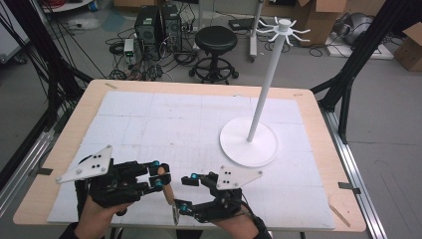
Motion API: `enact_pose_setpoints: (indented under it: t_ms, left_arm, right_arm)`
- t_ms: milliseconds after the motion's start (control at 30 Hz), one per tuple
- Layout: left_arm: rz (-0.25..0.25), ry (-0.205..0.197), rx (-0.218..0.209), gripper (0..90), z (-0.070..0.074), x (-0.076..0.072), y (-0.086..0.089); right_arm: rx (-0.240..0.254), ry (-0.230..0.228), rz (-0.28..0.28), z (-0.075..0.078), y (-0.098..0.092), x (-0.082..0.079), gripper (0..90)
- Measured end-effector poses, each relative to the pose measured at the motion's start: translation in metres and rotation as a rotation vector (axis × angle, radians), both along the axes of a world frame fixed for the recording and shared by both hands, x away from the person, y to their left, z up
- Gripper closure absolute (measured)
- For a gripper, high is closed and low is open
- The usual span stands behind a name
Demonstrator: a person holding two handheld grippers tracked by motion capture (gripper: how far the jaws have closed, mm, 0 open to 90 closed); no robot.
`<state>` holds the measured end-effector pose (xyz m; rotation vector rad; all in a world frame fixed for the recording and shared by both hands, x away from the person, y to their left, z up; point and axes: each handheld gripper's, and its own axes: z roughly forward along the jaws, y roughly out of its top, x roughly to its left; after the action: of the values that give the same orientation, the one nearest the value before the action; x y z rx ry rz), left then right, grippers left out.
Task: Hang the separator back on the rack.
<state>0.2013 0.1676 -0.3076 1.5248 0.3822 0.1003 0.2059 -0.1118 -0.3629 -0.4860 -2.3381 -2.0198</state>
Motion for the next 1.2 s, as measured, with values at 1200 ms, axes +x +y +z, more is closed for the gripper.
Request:
enact_pose_setpoints:
  t_ms: [1200]
  left_arm:
    - [-0.169, 0.038, -0.131, 41.9, -0.003, 0.002, 0.004]
  right_arm:
    - [-0.044, -0.058, 0.071, 0.006, 0.015, -0.012, 69.9]
